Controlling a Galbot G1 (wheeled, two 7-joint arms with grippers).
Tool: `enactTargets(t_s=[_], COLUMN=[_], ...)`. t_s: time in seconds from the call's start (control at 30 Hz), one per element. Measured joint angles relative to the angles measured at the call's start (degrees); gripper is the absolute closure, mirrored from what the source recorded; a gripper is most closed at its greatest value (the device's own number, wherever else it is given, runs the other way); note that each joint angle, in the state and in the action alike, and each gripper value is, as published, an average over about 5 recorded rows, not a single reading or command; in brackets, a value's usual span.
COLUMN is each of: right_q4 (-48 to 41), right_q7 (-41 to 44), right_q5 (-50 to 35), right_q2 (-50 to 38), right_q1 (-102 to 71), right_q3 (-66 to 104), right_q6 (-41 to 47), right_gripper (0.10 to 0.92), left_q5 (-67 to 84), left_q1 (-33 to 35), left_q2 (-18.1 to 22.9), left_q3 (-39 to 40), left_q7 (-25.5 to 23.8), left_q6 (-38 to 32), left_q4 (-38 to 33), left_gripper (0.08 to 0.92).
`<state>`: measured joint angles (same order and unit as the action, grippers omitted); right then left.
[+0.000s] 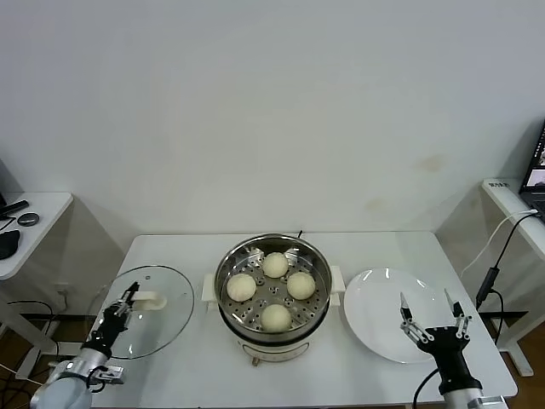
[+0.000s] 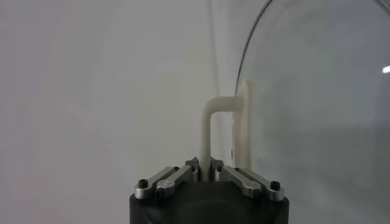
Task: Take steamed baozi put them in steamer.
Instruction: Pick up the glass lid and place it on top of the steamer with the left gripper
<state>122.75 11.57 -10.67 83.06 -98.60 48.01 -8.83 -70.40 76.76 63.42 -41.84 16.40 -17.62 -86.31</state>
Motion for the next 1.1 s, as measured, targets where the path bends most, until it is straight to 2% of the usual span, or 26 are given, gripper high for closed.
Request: enactTargets(t_s=[0.27,0.53,0.67,0.83,1.1], right_q4=[-1.98,-5.43,-7.28,-10.03,-13.23], right_q7=[2.40,5.23,5.14,3.79,1.60], right_q5=[-1.08,-1.32,0.37,4.75,10.74], right_q2=[-2.35,-2.36,-1.39,0.89,4.21], right_q1=[-0.65,0.59,1.67,3.57,6.21], right_q3=[0.46,-0.94,-1.65,-2.46,-3.60], right_q6=[3.11,3.42,2.88,2.18,1.52], right_gripper=[0.203,0.203,0.203,0.203,0.203], left_q5=[7.67,18.96,22.48,23.48,18.21], left_q1=[8.51,10.27,7.91,2.53,-8.72], left_q2=[-3.06,-8.65,-11.12,-12.19,-8.85], left_q3=[-3.66,-1.11,4.15,13.38,28.83], left_q7=[-3.75,-10.56,-13.60,-16.97,-22.50], left_q6=[9.77,21.27,27.37,34.21,41.38], left_q4=[-14.86,-28.85,-33.37,-36.05,-34.58], left_gripper=[0.833,0.833,0.833,0.833,0.833])
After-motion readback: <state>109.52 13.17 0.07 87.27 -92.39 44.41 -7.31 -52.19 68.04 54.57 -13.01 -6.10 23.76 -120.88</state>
